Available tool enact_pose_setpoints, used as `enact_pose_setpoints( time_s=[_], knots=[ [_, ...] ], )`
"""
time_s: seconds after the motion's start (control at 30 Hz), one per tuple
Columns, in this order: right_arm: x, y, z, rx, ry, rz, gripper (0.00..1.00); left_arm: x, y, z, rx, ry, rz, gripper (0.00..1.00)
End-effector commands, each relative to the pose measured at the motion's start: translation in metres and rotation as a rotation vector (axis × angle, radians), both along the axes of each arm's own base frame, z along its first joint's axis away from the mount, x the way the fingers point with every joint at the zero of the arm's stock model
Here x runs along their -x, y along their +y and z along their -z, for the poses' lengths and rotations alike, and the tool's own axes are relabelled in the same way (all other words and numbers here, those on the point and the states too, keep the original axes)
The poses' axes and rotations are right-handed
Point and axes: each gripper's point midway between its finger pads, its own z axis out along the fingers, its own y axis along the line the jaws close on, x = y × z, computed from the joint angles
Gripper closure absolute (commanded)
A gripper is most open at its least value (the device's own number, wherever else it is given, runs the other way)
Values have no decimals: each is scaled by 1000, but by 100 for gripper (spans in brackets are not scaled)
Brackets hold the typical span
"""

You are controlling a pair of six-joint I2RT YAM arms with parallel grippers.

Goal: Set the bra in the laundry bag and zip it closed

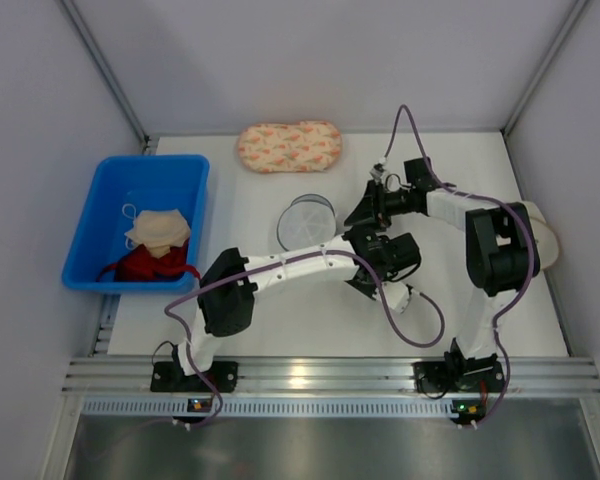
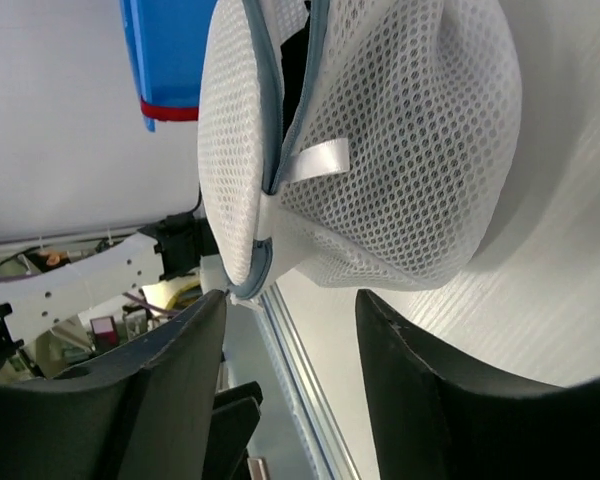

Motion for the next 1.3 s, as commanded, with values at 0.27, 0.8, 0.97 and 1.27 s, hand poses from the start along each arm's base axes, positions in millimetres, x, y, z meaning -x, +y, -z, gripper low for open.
enact_pose_setpoints(
  time_s=[0.27, 0.8, 0.97, 1.27],
  knots=[
    [37, 23, -11, -91, 51, -48, 28, 21, -17, -46, 357, 97, -47, 38],
    [36, 35, -13, -110, 39, -31, 27, 14, 74, -116, 1080, -173, 60, 28],
    [39, 45, -9, -117, 46, -54, 34, 13, 70, -91, 1045, -258, 200, 28],
    [37, 58, -7, -150, 89, -75, 74, 19, 44, -72, 1048, -384, 490, 28]
  ],
)
